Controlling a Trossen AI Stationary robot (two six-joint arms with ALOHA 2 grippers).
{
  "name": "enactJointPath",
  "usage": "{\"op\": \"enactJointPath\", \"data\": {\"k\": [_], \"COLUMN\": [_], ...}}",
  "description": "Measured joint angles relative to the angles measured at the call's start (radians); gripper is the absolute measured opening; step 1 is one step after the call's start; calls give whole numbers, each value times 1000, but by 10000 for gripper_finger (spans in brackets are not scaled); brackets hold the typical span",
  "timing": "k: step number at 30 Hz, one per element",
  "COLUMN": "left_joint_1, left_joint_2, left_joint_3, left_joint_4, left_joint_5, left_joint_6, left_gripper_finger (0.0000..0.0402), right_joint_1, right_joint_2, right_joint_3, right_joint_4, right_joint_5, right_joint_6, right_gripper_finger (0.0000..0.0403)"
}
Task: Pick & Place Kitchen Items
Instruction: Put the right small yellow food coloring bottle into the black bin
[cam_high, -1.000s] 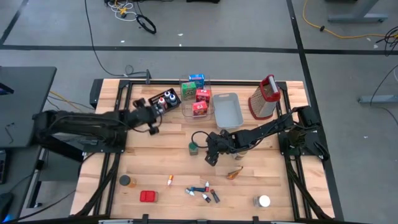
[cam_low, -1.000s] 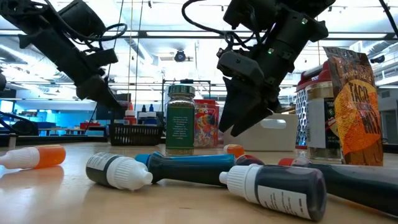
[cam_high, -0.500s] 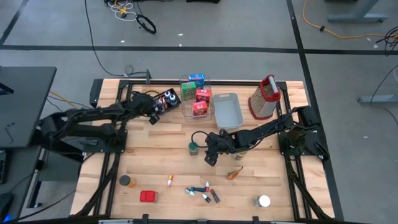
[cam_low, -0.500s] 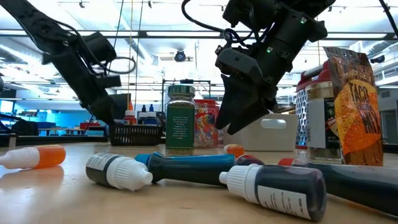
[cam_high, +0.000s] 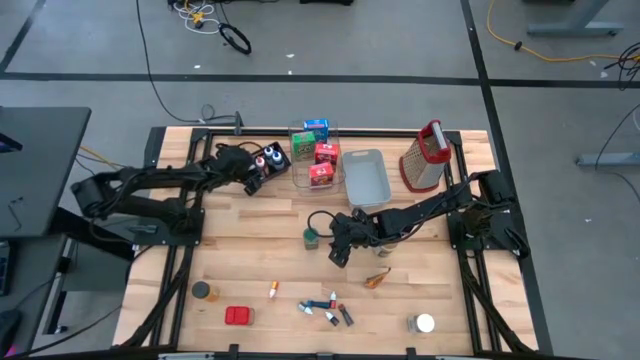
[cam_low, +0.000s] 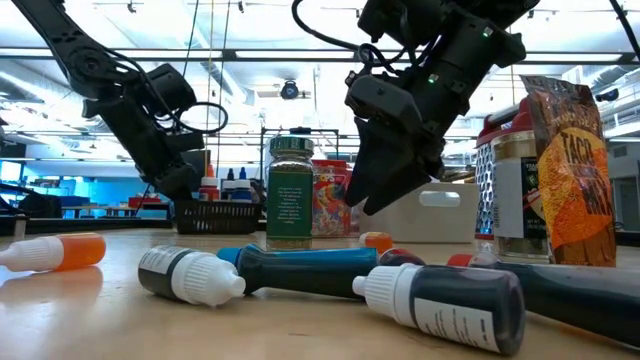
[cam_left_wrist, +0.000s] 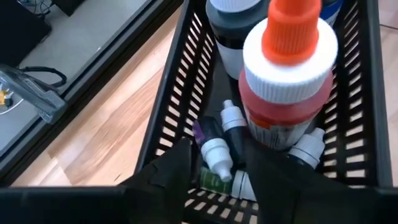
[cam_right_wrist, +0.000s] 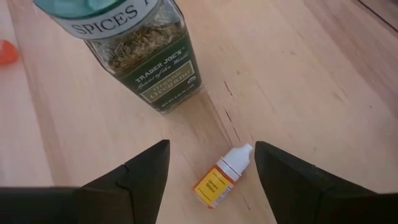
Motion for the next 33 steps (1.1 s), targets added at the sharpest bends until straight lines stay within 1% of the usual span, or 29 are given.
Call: {"op": "enactJointPath", "data": {"k": [5, 10, 13, 16, 18, 24, 25, 27, 30, 33], "left_joint_1": [-7, -6, -7, -7, -7, -8, -8, -8, -10, -11], "left_joint_2": [-58, -205, -313, -410, -471, -610, -630, -661, -702, -728], "left_joint_3": [0, 0, -1, -1, -1, -1, -1, -1, -1, -1], "left_joint_4": [-43, -110, -128, -133, -130, -128, -123, -127, -121, -113], "left_joint_5": [-27, -76, -71, -16, 25, 93, 109, 149, 248, 370], "left_joint_6": [13, 18, 12, -8, -13, -15, -16, -21, -39, -42], "left_gripper_finger": [177, 178, 178, 178, 178, 178, 178, 178, 178, 178], "right_joint_1": [7, 27, 37, 38, 37, 39, 38, 38, 39, 38], "right_joint_2": [0, 0, 0, 0, 7, 66, 76, 85, 90, 91], "right_joint_3": [0, 0, 0, 0, 1, 1, 2, 1, 2, 2], "right_joint_4": [-2, -12, -35, -57, -64, -55, -38, -63, -68, -71], "right_joint_5": [0, -25, -4, 45, 57, 54, 54, 55, 74, 82], "right_joint_6": [25, 53, 61, 110, 123, 121, 122, 127, 129, 129], "right_gripper_finger": [247, 247, 247, 247, 247, 247, 247, 244, 231, 210]}}
